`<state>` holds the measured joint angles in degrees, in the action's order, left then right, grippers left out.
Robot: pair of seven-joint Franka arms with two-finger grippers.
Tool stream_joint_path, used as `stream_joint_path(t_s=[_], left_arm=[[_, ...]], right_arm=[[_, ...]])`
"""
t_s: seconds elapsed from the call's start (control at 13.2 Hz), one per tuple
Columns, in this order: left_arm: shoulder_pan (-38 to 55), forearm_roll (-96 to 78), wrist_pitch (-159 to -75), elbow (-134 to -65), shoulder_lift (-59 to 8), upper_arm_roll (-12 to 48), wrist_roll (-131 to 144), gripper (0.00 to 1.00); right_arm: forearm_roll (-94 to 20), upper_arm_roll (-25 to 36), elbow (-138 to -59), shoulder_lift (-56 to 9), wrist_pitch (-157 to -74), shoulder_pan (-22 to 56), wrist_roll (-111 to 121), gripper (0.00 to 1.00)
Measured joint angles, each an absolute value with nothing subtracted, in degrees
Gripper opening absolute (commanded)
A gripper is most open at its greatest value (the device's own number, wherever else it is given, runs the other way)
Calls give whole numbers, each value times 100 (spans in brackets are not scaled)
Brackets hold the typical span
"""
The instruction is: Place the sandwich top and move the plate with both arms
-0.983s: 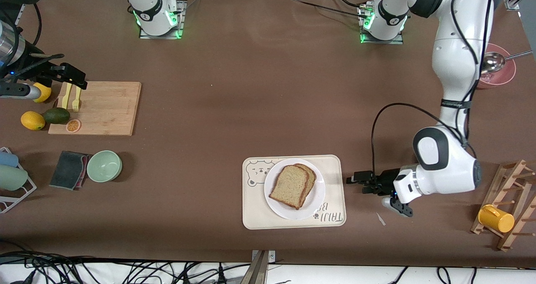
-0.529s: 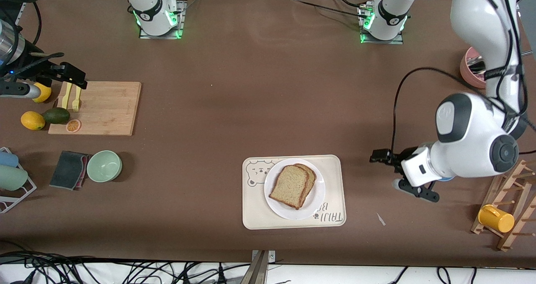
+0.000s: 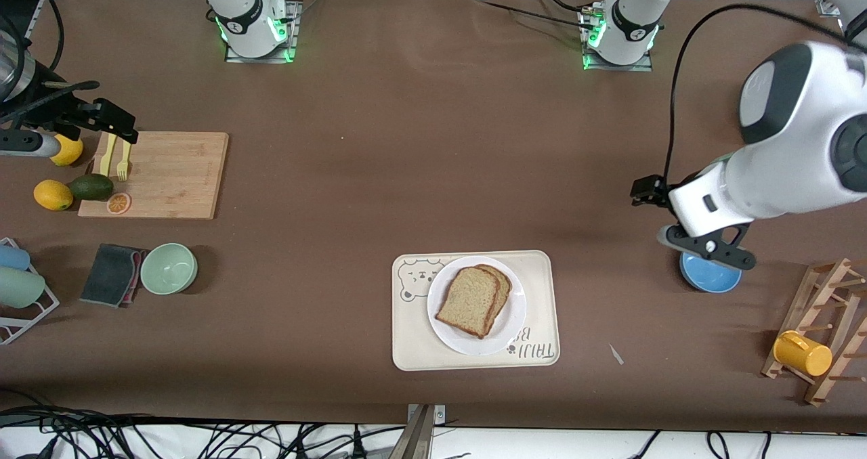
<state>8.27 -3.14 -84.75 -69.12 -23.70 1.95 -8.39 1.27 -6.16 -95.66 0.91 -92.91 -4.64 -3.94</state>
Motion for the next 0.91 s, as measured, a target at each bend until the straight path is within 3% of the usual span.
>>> stream_joint_path(t_s=[0.38,0.91], left_arm=[[390,-303,-8597,-7217,-1747,99,-456,100],[69,-288,-9156,-9385,-68,309,89,100]], right_arm=[[83,-620,-9511,87,-9291,-464,-406,100],[80,-620,-9511,76,-9291,-464,-409,100]])
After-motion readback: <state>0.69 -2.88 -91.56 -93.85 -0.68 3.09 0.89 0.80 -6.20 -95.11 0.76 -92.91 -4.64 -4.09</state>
